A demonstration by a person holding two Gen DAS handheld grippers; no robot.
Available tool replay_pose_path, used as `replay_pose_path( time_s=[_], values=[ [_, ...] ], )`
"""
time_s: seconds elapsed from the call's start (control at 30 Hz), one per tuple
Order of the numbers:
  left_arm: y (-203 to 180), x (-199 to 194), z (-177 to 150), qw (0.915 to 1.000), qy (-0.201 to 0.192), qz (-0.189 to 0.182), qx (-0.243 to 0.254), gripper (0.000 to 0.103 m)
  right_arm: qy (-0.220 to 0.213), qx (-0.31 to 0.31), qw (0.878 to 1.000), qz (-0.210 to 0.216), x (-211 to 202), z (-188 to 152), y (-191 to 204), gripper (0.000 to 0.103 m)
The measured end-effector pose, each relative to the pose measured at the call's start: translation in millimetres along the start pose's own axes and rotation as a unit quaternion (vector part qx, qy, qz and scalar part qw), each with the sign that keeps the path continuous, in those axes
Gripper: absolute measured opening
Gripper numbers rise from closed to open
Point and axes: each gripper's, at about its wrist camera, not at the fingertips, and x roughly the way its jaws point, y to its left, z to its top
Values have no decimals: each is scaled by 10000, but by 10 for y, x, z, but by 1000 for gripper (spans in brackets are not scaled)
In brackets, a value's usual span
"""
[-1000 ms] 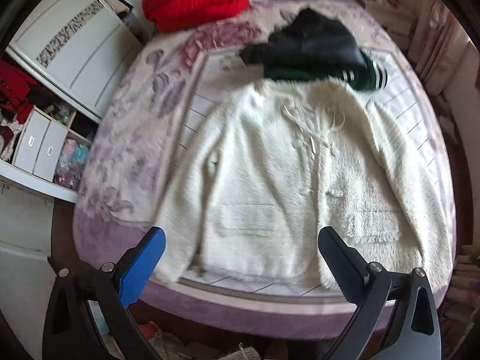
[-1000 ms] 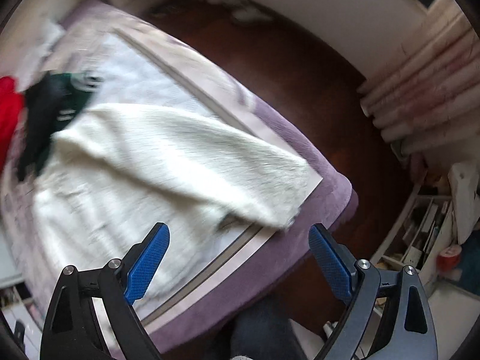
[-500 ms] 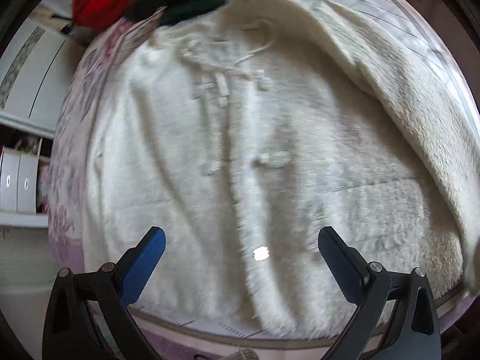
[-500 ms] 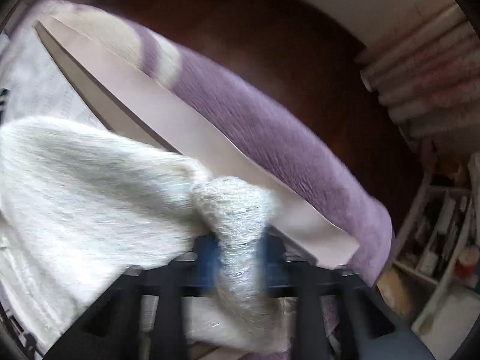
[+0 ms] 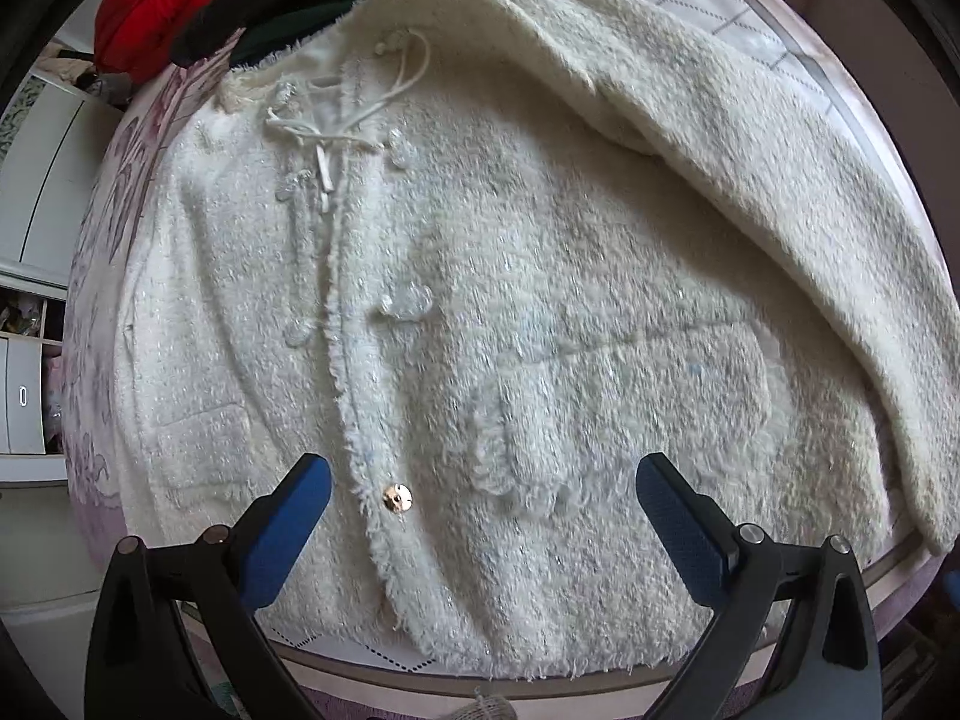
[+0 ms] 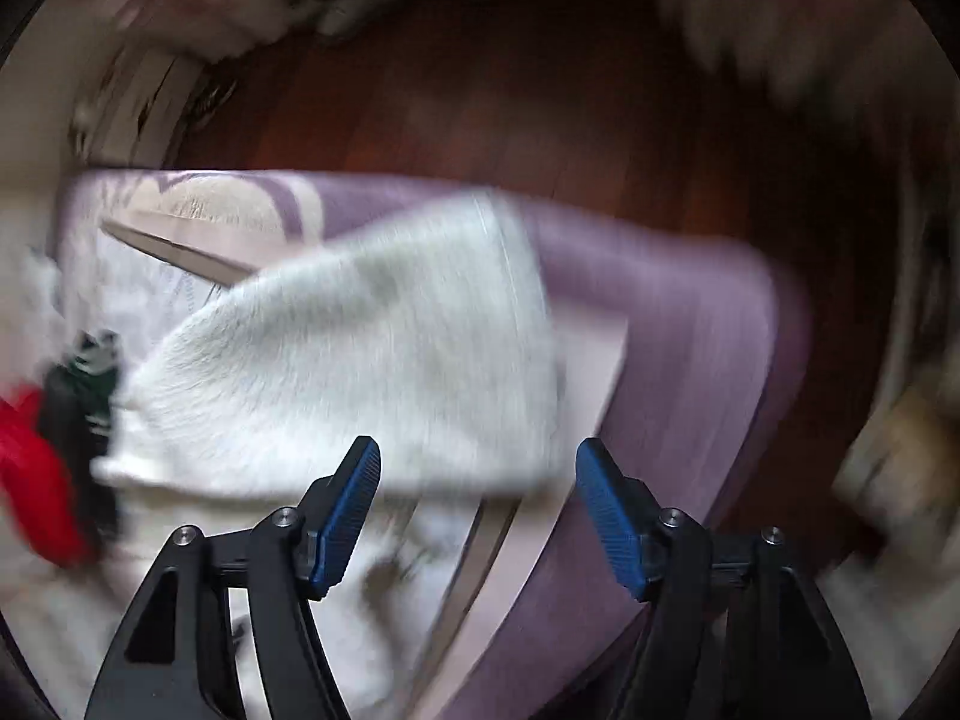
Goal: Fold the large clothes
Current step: 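Grasp one sleeve cuff with the right tool while the left tool approaches the jacket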
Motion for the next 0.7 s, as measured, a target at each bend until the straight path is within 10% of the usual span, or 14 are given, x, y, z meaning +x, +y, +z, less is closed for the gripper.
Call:
replay_pose_path(
  time_s=[0.2,0.27,0.3,0.57,0.7],
  values=[
    [65,32,-10,9999,-33,93,86,103,-76,909,9886,1202,566,-189,-249,69],
    [122,42,7,9999,-45,116,42,103,-600,1035,9845,1283,592,-123,-218,46],
    [142,41,4,9999,-47,114,6,103,-790,1107,9823,1287,575,-126,-202,14],
    [426,9,70,9993,-131,5,-362,103,-1878,194,9777,920,-210,-152,322,14],
    [759,32,90,9971,-152,27,-739,103,-2091,-1014,9680,951,-523,-395,1229,14]
  ],
)
